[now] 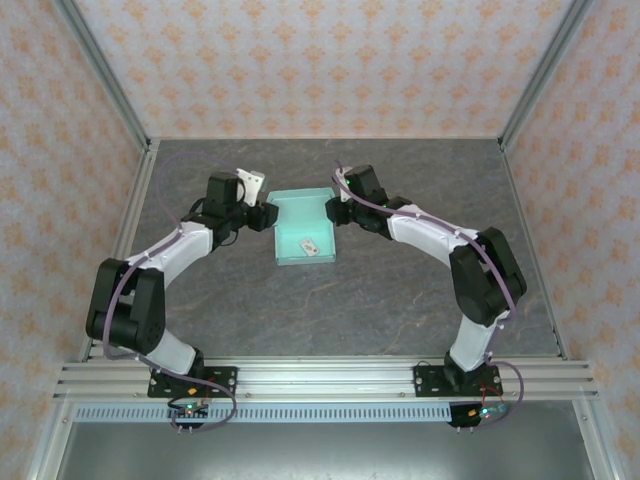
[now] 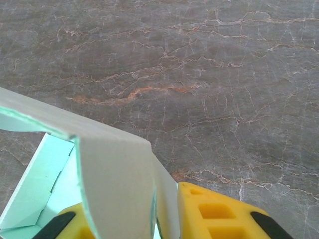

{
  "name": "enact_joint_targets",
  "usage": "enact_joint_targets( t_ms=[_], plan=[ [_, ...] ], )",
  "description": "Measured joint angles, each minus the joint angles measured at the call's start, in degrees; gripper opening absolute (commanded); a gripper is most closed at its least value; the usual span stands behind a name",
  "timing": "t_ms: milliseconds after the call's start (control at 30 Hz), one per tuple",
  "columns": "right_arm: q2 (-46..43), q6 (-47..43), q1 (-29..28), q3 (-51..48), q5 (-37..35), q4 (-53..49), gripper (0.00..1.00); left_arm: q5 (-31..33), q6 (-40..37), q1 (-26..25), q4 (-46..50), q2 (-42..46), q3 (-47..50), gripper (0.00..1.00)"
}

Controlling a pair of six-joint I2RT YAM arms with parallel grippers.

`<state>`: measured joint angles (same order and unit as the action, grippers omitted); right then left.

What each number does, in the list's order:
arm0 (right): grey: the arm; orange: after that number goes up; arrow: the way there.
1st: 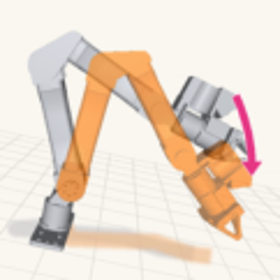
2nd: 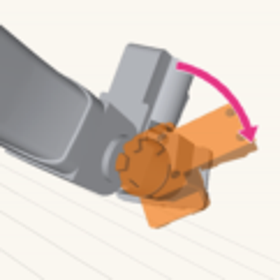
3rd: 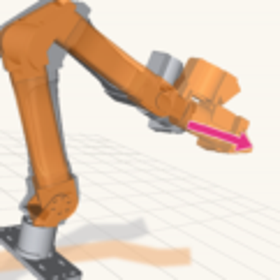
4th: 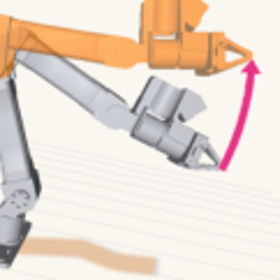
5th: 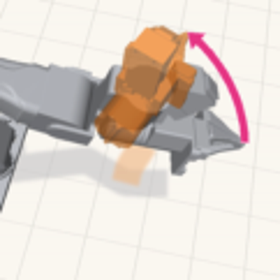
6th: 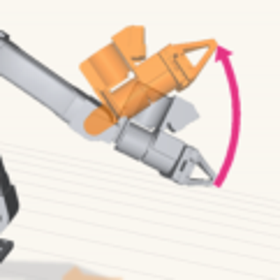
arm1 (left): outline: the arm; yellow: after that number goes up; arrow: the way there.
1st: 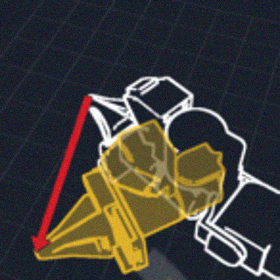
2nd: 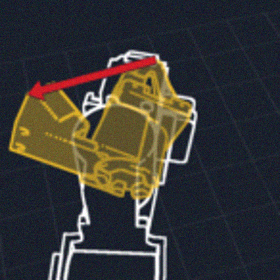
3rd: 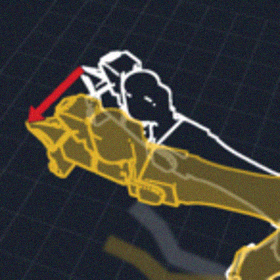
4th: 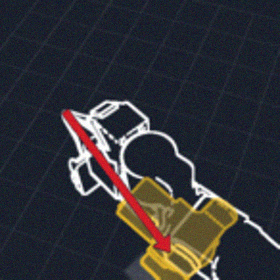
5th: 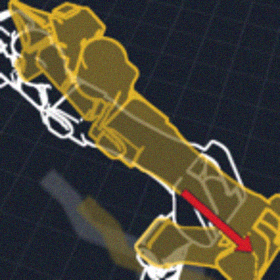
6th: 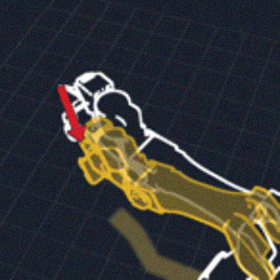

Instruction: Fold the paper box

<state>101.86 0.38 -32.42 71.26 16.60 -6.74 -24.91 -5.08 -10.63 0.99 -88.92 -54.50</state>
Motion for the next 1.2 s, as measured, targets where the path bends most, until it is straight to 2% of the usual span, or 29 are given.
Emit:
enact_joint_targets(
  t_ms=[100,300,500,867,1200],
  plan=[
    [0.0,-0.1,0.0,0.0,-0.1,0.0,0.19,0.1,-0.4,-0.3,0.3,-1.5,-0.8,0.44],
    [0.7,-0.5,-0.3,0.9,-0.7,-0.1,0.15,0.4,-0.8,-0.6,1.0,-2.3,-1.0,0.28],
    [1.0,-0.7,-1.3,1.9,-2.6,-0.5,0.10,0.7,-0.9,-1.3,1.6,-2.4,-1.7,0.19],
    [1.3,-0.4,-3.9,3.3,-10.6,-3.2,0.03,4.7,1.1,-3.7,1.7,-2.4,-1.8,0.00],
    [1.8,4.1,-7.5,4.1,-20.9,-2.9,0.00,14.3,8.9,-7.6,-1.8,-0.6,0.6,0.00]
  ],
)
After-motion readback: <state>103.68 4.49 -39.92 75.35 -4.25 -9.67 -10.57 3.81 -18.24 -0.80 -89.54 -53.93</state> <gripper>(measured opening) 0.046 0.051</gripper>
